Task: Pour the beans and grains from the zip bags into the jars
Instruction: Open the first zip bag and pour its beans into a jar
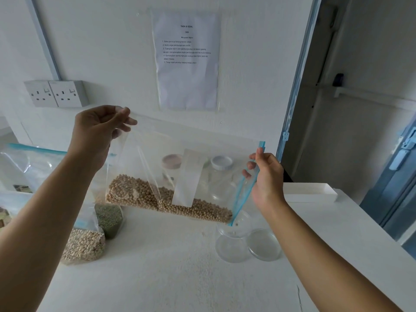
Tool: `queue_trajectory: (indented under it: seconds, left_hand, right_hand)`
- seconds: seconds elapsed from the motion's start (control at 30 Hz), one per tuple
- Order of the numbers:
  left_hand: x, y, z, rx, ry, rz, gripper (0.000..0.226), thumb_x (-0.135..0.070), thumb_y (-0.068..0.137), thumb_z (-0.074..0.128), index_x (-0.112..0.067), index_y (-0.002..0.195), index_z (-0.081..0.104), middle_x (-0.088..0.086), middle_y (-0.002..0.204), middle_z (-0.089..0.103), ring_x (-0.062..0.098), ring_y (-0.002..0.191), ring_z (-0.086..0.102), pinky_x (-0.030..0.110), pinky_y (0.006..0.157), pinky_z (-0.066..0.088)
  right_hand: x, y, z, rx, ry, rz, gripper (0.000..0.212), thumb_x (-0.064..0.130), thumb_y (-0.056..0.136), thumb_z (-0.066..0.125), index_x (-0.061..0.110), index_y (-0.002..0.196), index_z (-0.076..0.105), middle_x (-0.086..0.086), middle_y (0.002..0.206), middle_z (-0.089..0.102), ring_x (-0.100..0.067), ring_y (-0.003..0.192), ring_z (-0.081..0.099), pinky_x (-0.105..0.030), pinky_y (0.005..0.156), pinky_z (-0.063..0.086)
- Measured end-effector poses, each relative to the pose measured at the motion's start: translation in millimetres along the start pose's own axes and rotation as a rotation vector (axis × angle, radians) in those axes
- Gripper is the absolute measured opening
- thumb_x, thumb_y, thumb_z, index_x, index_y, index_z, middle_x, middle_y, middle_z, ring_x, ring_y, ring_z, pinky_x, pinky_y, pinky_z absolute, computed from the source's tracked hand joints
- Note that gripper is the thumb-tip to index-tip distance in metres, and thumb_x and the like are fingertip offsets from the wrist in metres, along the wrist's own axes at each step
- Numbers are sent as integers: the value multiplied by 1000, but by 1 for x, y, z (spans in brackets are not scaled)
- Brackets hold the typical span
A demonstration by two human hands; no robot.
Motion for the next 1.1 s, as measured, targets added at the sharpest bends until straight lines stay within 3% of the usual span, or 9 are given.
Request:
queue_trajectory:
  seconds: [0.4, 0.47, 0.6, 1.1]
  left_hand:
    - [0, 5, -5, 0, 13, 3, 8, -23, 95, 70, -15, 93, 71, -3, 77, 77, 9, 70, 64, 22, 70, 46]
    - [3, 5, -5, -7, 9, -2, 8, -23, 95, 70, -15, 93, 71, -4, 77, 77, 9, 70, 64, 22, 70, 45]
    - [7, 4, -6, -14, -5, -18, 9, -24, 95, 70, -16, 91, 70, -4, 77, 77, 9, 69, 63, 22, 69, 45]
    - [-1, 1, 18, 44, 7, 13, 10, -23, 95, 70, -13, 95, 71, -2, 79, 77, 10, 70, 62, 19, 67, 47]
  right_hand:
    - [4, -9, 7, 74, 40, 139, 21, 27, 102, 58, 16, 85, 56, 3, 88, 60, -13, 75, 58, -49, 91, 52]
    - [4, -10, 7, 111, 67, 149, 19, 21, 103, 57, 15, 85, 55, 3, 86, 57, -14, 74, 55, -49, 87, 54]
    - [3, -12, 6, 181, 109, 144, 15, 7, 104, 53, 12, 90, 55, 1, 88, 54, -15, 68, 50, -35, 65, 49]
    - [0, -20, -14, -49, 64, 94, 20, 6, 106, 48, 11, 87, 50, -1, 90, 50, -13, 62, 44, -25, 50, 39]
Point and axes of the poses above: each hand's wrist, its own y-axis towards the middle knuckle, its own z-axis out of the palm, x = y × z, the point moved 6 cm from there along y, towards the middle knuckle
